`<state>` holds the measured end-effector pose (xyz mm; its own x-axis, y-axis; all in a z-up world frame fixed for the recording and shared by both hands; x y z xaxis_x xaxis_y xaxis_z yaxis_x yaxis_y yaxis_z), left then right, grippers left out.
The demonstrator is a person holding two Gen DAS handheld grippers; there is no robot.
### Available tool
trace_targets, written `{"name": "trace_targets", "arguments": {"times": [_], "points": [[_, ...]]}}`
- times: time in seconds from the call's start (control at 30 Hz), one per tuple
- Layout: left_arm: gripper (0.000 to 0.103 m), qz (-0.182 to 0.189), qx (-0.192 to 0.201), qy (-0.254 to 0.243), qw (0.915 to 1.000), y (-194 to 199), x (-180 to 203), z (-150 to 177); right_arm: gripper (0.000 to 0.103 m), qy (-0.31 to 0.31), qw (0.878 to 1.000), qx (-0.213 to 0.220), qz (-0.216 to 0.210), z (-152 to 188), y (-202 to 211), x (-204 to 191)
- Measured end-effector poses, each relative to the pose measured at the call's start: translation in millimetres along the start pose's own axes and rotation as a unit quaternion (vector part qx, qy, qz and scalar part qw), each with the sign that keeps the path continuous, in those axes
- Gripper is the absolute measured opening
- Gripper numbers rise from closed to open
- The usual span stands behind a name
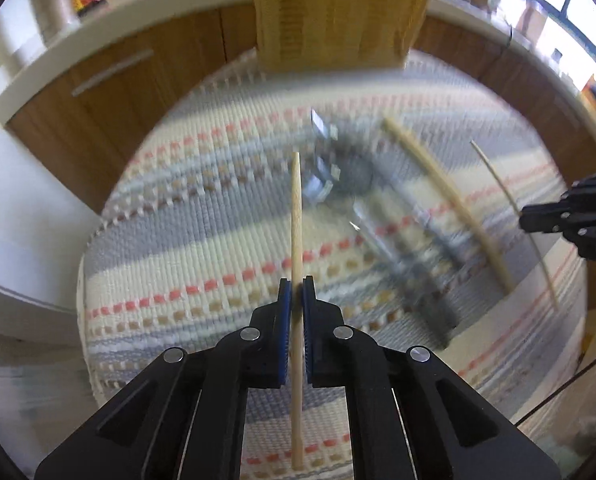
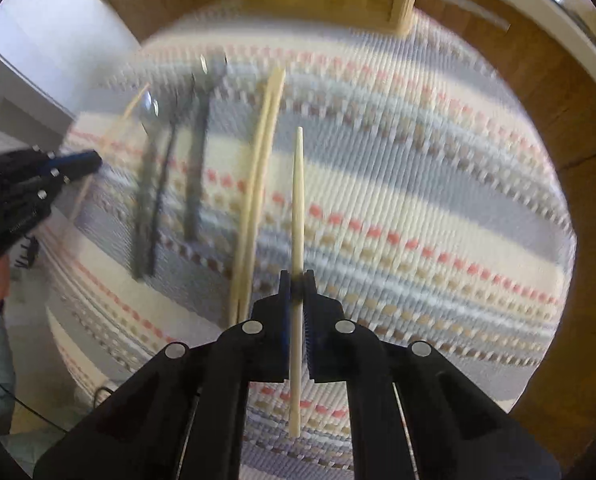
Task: Organize utensils
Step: 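Raise both chopsticks over the yellow basket, lower them in, and open both tools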
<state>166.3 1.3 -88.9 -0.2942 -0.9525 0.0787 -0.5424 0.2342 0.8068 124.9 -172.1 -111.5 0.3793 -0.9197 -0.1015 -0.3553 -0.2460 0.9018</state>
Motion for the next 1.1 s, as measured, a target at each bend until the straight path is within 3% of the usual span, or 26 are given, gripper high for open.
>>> {"name": "trace_targets", "arguments": {"times": [0.13, 0.27, 0.4, 0.53, 0.63, 0.8, 0.93, 1.03, 1.1], "points": [[0.004, 0.023, 0.085, 0.022, 0.9958, 41, 1, -34, 0.004, -0.005, 0.997, 0.067, -0.024, -27, 45, 7], [0.004, 0.038, 0.176, 0.035, 0.9831, 84, 3, -73, 0.004, -0.007, 0.988, 0.149, -0.041, -58, 89, 3], [0.004, 0.057, 0.258, 0.037, 0.9637, 123, 12, -119, 0.004, -0.016, 0.972, 0.232, -0.045, -92, 126, 1], [0.004, 0.065, 0.34, 0.042, 0.9371, 159, 22, -168, 0.004, -0.031, 0.951, 0.304, -0.053, -132, 157, 4], [0.004, 0.069, 0.395, 0.047, 0.915, 176, 22, -198, 0.004, -0.037, 0.927, 0.368, -0.055, -164, 185, 11], [0.004, 0.081, 0.475, 0.067, 0.8739, 181, 20, -235, 0.004, -0.035, 0.895, 0.444, -0.038, -201, 207, 15], [0.004, 0.057, 0.512, 0.08, 0.8534, 164, 13, -253, 0.004, -0.025, 0.863, 0.505, 0.009, -225, 204, 24], [0.004, 0.06, 0.522, 0.096, 0.8455, 142, 2, -261, 0.005, -0.031, 0.846, 0.532, 0.027, -240, 193, 37], [0.004, 0.059, 0.519, 0.109, 0.846, 122, -5, -266, 0.005, -0.035, 0.838, 0.543, 0.035, -246, 182, 45]]}}
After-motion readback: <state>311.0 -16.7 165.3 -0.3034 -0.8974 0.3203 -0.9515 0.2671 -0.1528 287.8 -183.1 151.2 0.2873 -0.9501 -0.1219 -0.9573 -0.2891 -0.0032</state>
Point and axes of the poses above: each gripper's, at about its wrist camera, not at the fingertips, and y roughly against the way its jaws point, x to its right, z to its underside, the point moved 7 cm from there along -y, roughly the way its jaws point, and after that the axes turned 9 degrees about x, right-handed, at the moved point
